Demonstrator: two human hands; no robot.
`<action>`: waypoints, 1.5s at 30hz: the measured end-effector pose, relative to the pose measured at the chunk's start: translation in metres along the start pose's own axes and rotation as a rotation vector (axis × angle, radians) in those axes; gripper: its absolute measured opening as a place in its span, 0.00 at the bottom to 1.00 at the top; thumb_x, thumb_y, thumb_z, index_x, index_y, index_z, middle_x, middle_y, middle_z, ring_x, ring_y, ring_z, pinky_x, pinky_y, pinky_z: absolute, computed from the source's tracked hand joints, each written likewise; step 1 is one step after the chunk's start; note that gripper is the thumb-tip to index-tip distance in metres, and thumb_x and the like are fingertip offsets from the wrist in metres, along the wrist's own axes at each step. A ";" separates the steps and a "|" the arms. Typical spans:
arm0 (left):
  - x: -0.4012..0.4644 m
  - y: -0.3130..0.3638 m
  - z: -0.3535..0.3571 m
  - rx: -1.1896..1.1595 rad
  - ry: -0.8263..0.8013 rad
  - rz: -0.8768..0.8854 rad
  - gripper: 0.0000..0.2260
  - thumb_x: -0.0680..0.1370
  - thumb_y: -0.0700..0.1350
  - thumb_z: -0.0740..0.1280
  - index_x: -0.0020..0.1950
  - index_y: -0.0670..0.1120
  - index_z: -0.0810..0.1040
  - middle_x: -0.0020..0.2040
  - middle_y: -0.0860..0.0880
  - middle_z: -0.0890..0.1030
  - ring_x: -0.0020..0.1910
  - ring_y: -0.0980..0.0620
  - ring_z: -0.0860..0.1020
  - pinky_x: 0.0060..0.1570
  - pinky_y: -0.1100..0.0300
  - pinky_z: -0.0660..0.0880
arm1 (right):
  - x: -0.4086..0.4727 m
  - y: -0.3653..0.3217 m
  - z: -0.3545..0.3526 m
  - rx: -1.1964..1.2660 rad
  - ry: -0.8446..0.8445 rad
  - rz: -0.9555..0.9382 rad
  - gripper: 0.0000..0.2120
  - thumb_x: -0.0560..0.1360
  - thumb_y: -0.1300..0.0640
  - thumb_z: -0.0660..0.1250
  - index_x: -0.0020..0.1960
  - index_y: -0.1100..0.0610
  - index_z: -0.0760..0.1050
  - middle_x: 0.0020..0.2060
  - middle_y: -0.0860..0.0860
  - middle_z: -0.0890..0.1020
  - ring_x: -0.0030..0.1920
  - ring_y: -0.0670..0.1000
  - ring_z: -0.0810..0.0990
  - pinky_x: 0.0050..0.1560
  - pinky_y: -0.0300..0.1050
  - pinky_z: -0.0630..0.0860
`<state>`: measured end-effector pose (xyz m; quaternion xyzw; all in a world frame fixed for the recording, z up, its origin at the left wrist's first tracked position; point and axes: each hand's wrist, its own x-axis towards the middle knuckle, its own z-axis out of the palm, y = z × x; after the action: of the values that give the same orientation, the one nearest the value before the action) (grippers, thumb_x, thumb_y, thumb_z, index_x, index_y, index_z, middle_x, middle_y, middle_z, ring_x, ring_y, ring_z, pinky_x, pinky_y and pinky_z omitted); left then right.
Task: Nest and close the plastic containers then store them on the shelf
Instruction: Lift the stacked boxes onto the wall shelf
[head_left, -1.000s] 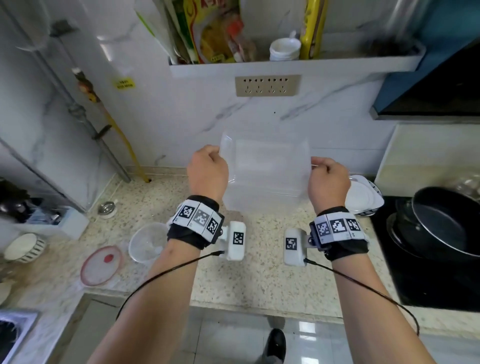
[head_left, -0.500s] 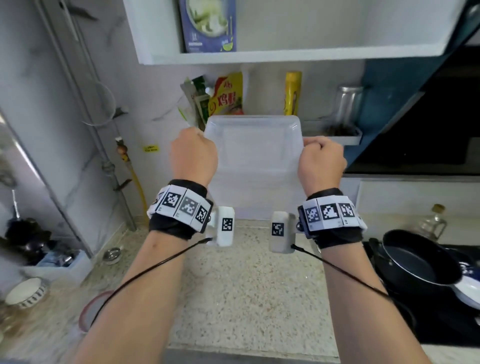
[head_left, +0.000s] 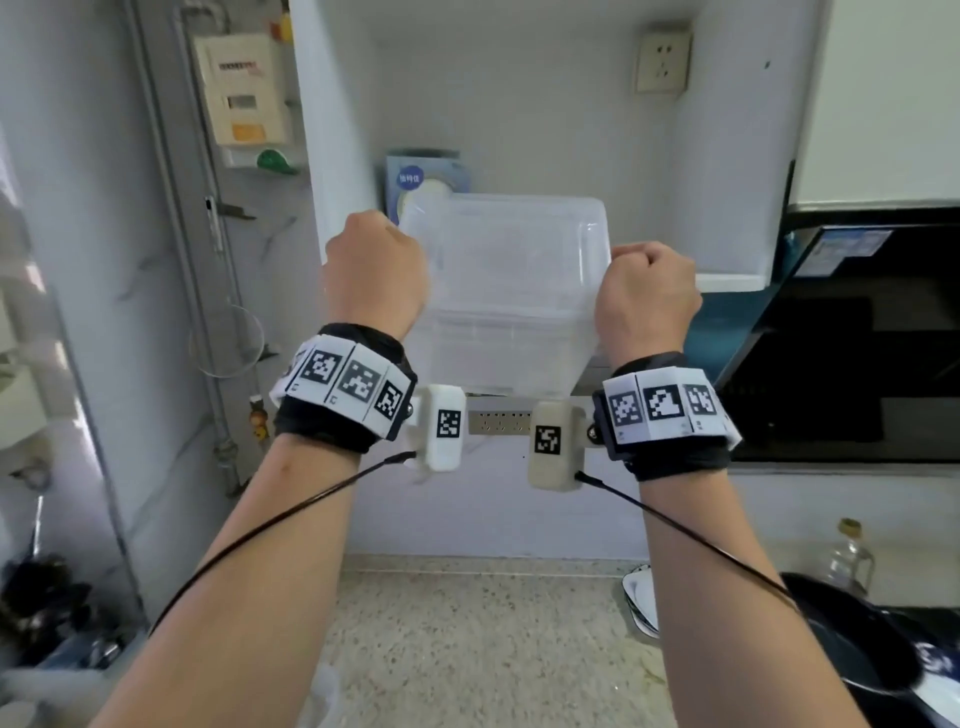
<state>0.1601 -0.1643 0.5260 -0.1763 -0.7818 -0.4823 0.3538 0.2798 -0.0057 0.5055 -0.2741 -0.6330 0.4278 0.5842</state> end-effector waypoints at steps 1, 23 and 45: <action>0.005 0.006 -0.003 0.004 -0.007 -0.007 0.17 0.78 0.44 0.56 0.57 0.40 0.81 0.55 0.39 0.82 0.52 0.37 0.77 0.51 0.53 0.71 | 0.004 -0.006 0.000 -0.001 -0.003 -0.003 0.18 0.74 0.63 0.55 0.49 0.56 0.84 0.43 0.50 0.83 0.45 0.52 0.76 0.44 0.37 0.67; 0.101 0.066 0.047 -0.181 0.020 -0.069 0.17 0.80 0.44 0.58 0.63 0.36 0.76 0.64 0.36 0.79 0.63 0.35 0.76 0.61 0.50 0.71 | 0.122 -0.054 0.051 0.028 0.052 0.013 0.10 0.74 0.60 0.57 0.41 0.59 0.76 0.42 0.56 0.78 0.43 0.58 0.74 0.44 0.43 0.67; 0.163 0.046 0.150 -0.266 -0.109 -0.138 0.16 0.81 0.41 0.57 0.61 0.34 0.78 0.62 0.36 0.80 0.62 0.37 0.77 0.52 0.59 0.69 | 0.196 -0.016 0.093 0.015 -0.225 0.133 0.20 0.78 0.56 0.57 0.63 0.66 0.75 0.61 0.62 0.80 0.59 0.61 0.79 0.60 0.51 0.76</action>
<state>0.0194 -0.0217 0.6305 -0.1936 -0.7392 -0.5945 0.2502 0.1588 0.1322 0.6224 -0.2615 -0.6715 0.4985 0.4818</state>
